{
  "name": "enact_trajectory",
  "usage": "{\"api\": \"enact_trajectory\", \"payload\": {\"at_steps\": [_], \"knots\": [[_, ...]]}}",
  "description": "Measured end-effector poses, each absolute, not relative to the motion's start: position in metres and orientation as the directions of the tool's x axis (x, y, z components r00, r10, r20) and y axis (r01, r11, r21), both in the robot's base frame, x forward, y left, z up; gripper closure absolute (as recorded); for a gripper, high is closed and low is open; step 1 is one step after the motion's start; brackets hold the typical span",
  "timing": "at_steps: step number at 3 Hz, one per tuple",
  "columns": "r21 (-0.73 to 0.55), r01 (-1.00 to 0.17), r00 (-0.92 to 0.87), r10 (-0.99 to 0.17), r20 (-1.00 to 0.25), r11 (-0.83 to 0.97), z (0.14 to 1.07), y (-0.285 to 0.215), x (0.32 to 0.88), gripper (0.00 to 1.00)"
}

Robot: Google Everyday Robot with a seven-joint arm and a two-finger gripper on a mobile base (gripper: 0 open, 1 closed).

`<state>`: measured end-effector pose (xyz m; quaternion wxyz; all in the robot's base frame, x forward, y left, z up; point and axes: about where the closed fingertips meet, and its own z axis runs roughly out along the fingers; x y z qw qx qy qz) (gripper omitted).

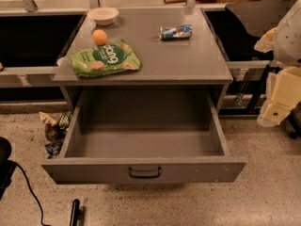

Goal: Place green rice chip bag into top drawer

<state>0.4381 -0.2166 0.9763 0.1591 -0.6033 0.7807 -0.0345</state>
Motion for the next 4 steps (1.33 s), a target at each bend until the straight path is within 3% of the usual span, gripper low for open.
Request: {"api": "enact_trajectory", "payload": {"at_steps": [2, 4], "knots": [[-0.258, -0.927, -0.214, -0.949, -0.230, 0.272, 0.976, -0.213, 0.448, 0.00], [-0.266, -0.934, -0.118, -0.910, -0.397, 0.238, 0.958, -0.163, 0.534, 0.00]]}}
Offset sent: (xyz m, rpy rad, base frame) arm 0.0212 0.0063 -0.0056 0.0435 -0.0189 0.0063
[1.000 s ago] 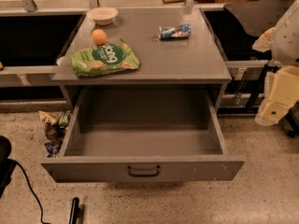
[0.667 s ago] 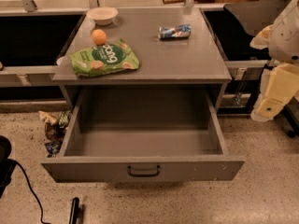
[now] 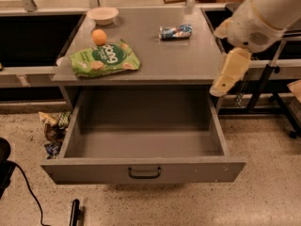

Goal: Place green rice chip bag into top drawer

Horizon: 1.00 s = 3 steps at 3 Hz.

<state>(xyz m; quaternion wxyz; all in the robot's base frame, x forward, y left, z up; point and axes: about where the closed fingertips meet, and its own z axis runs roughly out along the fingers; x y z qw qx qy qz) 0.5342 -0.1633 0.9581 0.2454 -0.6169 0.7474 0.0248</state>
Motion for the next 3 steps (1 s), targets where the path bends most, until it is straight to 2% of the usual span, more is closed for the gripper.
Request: {"api": "enact_trajectory", "payload": {"at_steps": [1, 2, 3], "knots": [[-0.259, -0.933, -0.100, -0.872, -0.478, 0.249, 0.945, -0.138, 0.570, 0.00], [-0.259, -0.933, -0.100, -0.873, -0.478, 0.249, 0.945, -0.138, 0.570, 0.00], [-0.305, -0.936, -0.010, -0.878, -0.479, 0.177, 0.942, -0.102, 0.601, 0.00]]}}
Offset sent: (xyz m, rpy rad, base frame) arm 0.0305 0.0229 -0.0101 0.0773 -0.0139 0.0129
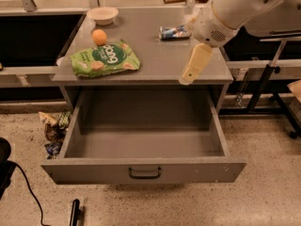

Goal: Place green rice chip bag into top drawer

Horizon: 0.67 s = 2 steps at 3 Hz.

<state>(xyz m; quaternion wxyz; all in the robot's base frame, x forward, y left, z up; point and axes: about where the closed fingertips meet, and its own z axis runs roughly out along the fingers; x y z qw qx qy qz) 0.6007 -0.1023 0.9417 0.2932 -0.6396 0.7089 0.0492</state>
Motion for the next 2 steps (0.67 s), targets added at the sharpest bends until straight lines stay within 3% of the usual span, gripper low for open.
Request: {"api": "enact_trajectory", "payload": {"at_steps": [2], "knots": [[-0.374, -0.926, 0.159, -0.840, -0.518, 0.055, 0.935, -0.025, 0.663, 0.00]]}}
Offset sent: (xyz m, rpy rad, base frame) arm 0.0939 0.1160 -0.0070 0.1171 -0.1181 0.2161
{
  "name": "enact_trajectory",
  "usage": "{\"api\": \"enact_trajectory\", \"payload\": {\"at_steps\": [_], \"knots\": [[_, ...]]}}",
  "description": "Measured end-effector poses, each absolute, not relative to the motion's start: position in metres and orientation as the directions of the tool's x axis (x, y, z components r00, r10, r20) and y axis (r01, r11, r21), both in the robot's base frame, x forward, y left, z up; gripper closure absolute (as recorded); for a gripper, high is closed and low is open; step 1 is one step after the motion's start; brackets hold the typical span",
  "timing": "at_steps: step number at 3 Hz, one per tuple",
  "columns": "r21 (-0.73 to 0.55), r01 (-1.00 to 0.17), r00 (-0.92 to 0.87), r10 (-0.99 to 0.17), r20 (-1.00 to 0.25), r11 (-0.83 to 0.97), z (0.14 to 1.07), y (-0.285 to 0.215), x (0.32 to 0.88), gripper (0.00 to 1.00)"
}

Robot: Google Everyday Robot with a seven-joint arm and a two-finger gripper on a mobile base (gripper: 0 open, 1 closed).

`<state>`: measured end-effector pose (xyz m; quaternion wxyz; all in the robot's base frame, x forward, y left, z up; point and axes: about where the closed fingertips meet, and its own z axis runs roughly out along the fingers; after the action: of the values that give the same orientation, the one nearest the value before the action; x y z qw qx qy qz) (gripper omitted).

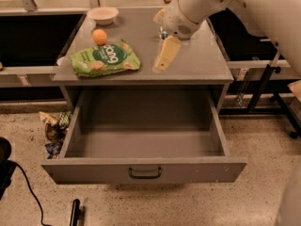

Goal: Place green rice chip bag into top drawer

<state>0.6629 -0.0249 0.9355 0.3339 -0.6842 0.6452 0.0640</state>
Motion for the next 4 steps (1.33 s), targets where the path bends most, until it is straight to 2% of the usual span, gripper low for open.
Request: {"api": "enact_trajectory", "payload": {"at_steps": [2, 4], "knots": [[-0.379, -0.925, 0.217, -0.773, -0.597, 0.033, 0.924, 0.033, 0.694, 0.00], [-0.362, -0.930, 0.292, -0.729, -0.619, -0.064, 0.915, 0.081, 0.698, 0.00]]}}
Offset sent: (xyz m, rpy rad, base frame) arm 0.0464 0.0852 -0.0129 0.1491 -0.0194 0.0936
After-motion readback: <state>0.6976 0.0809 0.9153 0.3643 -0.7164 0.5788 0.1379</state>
